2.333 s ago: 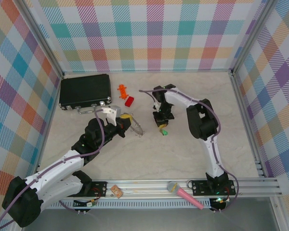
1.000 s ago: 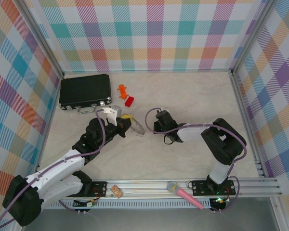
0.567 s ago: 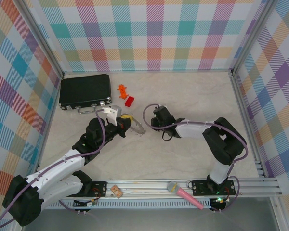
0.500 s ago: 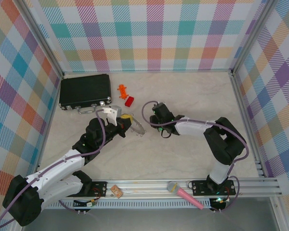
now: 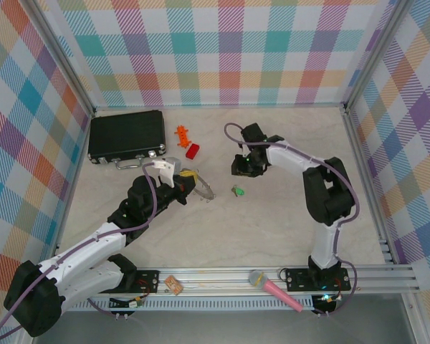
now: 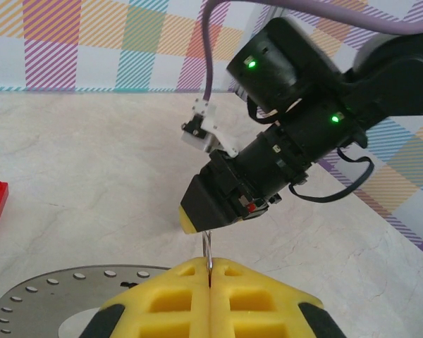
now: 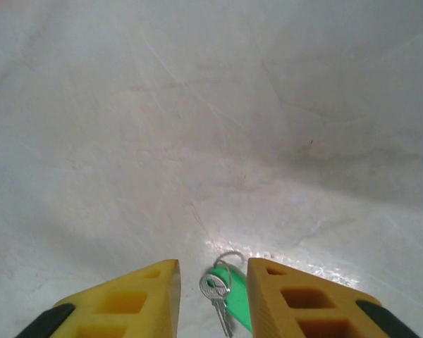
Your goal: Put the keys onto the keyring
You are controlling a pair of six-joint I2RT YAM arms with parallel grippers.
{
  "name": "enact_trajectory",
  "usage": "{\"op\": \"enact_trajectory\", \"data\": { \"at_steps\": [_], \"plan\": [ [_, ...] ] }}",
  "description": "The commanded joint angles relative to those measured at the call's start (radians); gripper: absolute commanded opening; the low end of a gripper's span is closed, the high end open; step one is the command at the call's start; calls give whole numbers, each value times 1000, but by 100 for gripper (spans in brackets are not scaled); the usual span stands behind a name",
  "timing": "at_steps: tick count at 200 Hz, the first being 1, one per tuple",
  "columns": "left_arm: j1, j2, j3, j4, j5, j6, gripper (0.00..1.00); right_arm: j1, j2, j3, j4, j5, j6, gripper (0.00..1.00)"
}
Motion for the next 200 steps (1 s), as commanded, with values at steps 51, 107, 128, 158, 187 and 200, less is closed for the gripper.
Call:
{"op": "enact_trajectory", "data": {
  "at_steps": [51,107,128,158,187,200],
  "plan": [
    [-13,-5,-3,39,10,-1,0,-43,181,225,-335,-205,-100,28],
    [-13,-6,-4,37,6,2,0,-50,249,275,-396,-203,-138,28],
    [-13,-5,-4,36,5,2,0,-51,265,277,-393,-225,-138,27],
    [-13,0,-3,40,4,2,0,-51,277,280,-383,-238,-136,24],
    [-13,5,-4,43,6,1,0,-49,286,288,-381,-247,-133,24],
    [-13,4,-4,44,6,1,0,-49,295,295,-385,-243,-133,24]
  ]
}}
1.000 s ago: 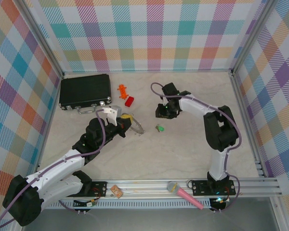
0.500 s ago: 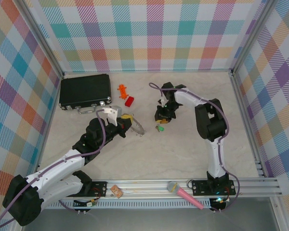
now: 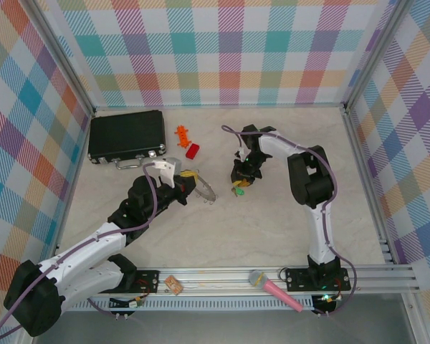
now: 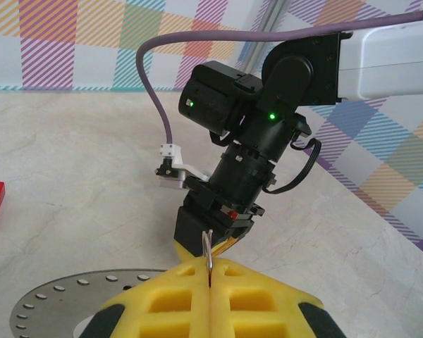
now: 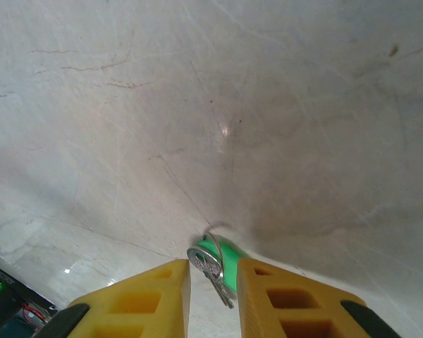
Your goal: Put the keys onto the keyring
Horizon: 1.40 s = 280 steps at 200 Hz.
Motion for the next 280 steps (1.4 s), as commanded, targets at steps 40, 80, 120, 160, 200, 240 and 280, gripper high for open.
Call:
{"op": "enact_trajectory", "data": {
  "at_steps": [40,80,120,160,200,240,280],
  "plan": [
    [-9,-1,-4,43,5,0,0,3,48,41,-26,-34,-8,23],
    [-9,-1,-4,43,5,2,0,20,62,67,-39,-30,-13,21],
    [-9,-5,-4,41,3,0,0,20,64,66,-46,-26,-20,17],
    [-9,-4,-4,41,3,1,0,22,52,58,-54,-13,-26,16],
    [-9,-2,-3,43,4,0,0,25,43,55,-57,-9,-29,15],
    [-9,-4,-4,41,5,1,0,30,43,57,-65,-12,-34,16],
    [-9,-6,-3,41,3,0,0,34,32,49,-72,-8,-37,17]
  ]
}}
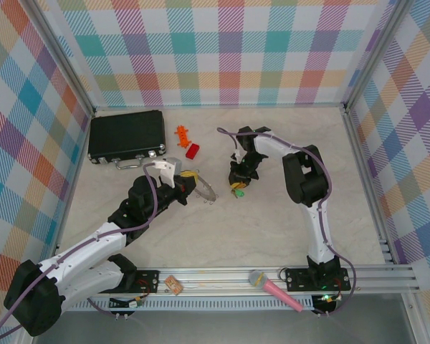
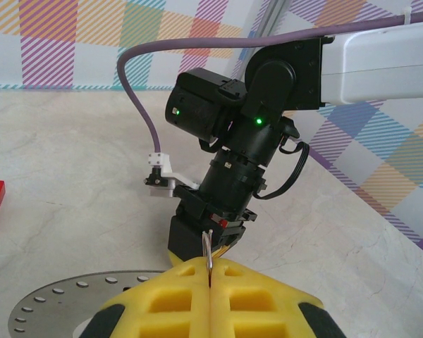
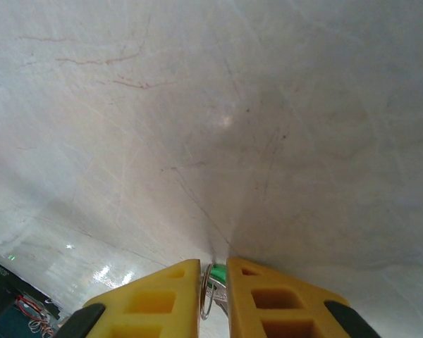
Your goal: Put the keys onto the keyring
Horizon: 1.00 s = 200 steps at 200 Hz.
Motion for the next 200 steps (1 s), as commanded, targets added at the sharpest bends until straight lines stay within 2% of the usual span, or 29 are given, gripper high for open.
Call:
{"op": "enact_trajectory", "data": {
  "at_steps": [1,26,60,90,135,200],
  "plan": [
    [-9,-8,-4,42,3,0,0,9,-17,0,-31,2,-14,17],
    [-9,-8,-3,42,5,1,0,9,-13,2,-33,9,-16,15],
    [-9,-11,-5,41,4,0,0,9,-14,2,-27,10,-16,0],
    [-9,-9,-4,40,4,0,0,10,-60,-31,14,6,-12,0],
    [-10,6,-4,47,6,2,0,9,-248,-195,221,40,12,0],
    [-10,72,1,108,58,6,0,10,-514,-510,628,109,45,0]
  ]
}}
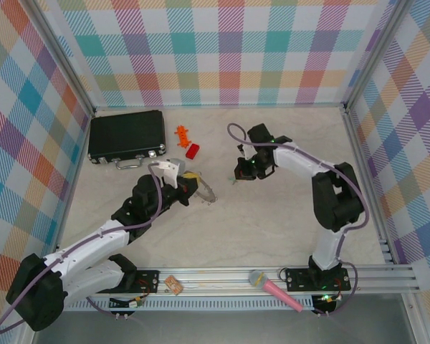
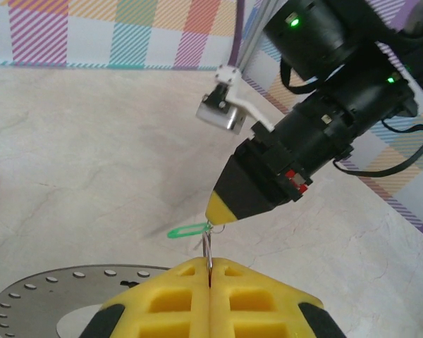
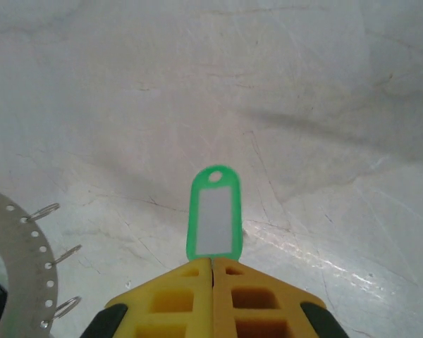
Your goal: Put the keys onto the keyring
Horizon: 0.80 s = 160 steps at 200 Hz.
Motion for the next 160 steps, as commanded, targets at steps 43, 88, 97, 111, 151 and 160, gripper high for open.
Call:
{"op": "enact_trajectory", "data": {
  "at_steps": [43,88,97,111,151,160],
  "plan": [
    [-10,95,10,188,71,35,0,5,-240,-261,454,41,17,0],
    [-10,167,31,248,112,39,0,5,-434,-415,643,72,-22,0],
    [-10,171,37,249,123,45,0,5,-462,-420,634,76,-38,0],
    [-10,179,45,253,151,57,0,5,-499,-429,629,79,-52,0],
    [-10,225,41,367,244,65,0,4,-578,-505,773,26,-84,0],
    [-9,232,54,366,267,68,0,4,-589,-520,809,-14,-102,0]
  ]
}}
